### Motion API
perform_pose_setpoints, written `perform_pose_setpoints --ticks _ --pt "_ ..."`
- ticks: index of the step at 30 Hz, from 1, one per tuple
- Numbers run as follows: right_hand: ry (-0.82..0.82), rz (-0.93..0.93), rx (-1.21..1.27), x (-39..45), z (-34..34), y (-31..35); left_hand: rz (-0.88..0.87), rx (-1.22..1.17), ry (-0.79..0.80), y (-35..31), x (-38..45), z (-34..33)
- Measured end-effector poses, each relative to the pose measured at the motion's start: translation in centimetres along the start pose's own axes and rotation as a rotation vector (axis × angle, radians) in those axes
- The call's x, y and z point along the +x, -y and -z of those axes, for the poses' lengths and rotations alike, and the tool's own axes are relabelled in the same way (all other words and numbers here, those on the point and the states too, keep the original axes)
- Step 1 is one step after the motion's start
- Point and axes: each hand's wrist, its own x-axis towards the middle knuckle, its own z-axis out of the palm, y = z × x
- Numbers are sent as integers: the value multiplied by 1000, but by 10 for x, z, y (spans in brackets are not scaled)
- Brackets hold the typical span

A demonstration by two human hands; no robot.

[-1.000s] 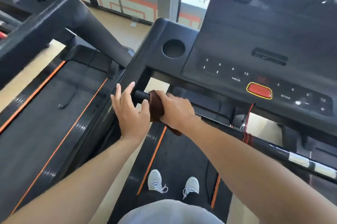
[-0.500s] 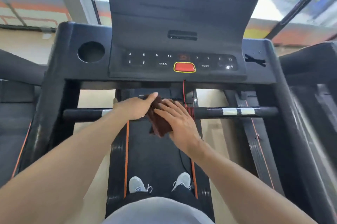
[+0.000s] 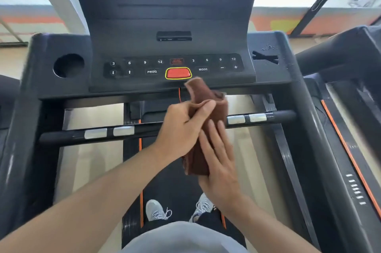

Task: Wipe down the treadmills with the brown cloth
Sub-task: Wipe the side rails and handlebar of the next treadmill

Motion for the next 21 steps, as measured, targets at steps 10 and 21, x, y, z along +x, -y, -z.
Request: perform_pose_setpoints --ticks 10,21 --pt "496 -34 -453 34 8 -125 66 659 173 67 68 -25" --pt "1237 -197 -317 143 -13 -127 -193 1080 148 113 55 -13"
